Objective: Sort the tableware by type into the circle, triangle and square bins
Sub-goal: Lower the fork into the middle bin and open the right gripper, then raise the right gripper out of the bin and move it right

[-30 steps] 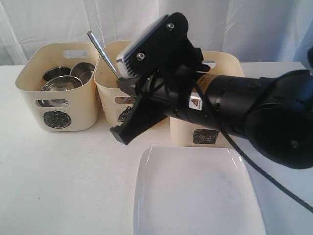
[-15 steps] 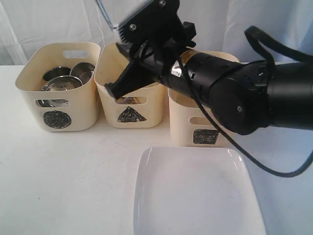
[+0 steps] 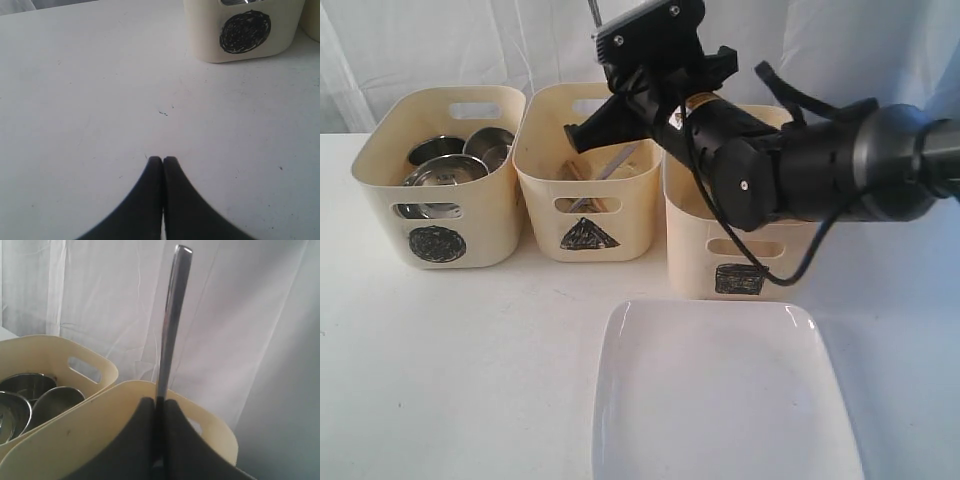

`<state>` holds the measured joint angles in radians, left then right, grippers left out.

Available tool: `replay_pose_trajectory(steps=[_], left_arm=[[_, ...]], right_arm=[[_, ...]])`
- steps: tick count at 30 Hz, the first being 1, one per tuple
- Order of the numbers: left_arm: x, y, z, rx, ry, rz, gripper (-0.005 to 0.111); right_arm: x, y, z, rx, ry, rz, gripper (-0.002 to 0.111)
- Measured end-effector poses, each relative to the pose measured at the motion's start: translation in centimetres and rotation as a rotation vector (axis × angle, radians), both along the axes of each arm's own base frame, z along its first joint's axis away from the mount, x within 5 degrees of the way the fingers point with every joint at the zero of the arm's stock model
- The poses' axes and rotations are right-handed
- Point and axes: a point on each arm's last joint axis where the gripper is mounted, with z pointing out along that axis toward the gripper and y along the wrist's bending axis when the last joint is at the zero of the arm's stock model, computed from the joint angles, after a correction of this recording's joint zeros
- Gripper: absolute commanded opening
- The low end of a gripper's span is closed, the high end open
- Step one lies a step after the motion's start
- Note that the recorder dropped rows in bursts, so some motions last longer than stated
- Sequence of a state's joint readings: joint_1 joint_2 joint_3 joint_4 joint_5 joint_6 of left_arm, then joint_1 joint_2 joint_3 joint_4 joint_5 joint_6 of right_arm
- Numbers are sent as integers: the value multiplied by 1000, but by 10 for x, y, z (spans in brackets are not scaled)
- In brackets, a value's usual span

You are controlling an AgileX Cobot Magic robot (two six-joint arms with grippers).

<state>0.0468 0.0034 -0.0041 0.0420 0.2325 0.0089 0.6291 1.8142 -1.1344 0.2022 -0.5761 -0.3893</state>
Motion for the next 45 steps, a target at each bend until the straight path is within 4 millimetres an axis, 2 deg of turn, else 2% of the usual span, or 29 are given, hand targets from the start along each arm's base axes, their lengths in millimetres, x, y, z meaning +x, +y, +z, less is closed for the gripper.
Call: replay_pose_trajectory(steps=[3, 7, 13, 18, 20, 22, 24, 30, 33, 37, 45], left_arm=[[0, 0, 0, 0, 0, 0, 0], [0, 0, 0, 0, 0, 0, 0], [0, 0, 0, 0, 0, 0, 0], [0, 0, 0, 0, 0, 0, 0], [0, 0, 0, 0, 0, 0, 0], [0, 0, 0, 0, 0, 0, 0], [0, 0, 0, 0, 0, 0, 0], [0, 0, 0, 0, 0, 0, 0], [0, 0, 0, 0, 0, 0, 0], [0, 0, 0, 0, 0, 0, 0], [0, 0, 0, 0, 0, 0, 0]], right_arm=[[12, 9, -4, 3, -7, 0, 0], [31, 22, -20, -5, 1, 0, 0], [39, 29, -39, -35, 51, 5, 2], [41, 26, -41, -28, 71, -10, 20], [43, 22, -41, -10, 84, -31, 33], [47, 16, -42, 2, 98, -54, 54], [49, 12, -44, 1, 119, -67, 63], [50, 8, -45, 33, 192, -98, 67], [47, 5, -34, 52, 215, -104, 67], [40, -6, -3, 2, 175, -91, 66], [17, -54, 69, -46, 216, -69, 66]])
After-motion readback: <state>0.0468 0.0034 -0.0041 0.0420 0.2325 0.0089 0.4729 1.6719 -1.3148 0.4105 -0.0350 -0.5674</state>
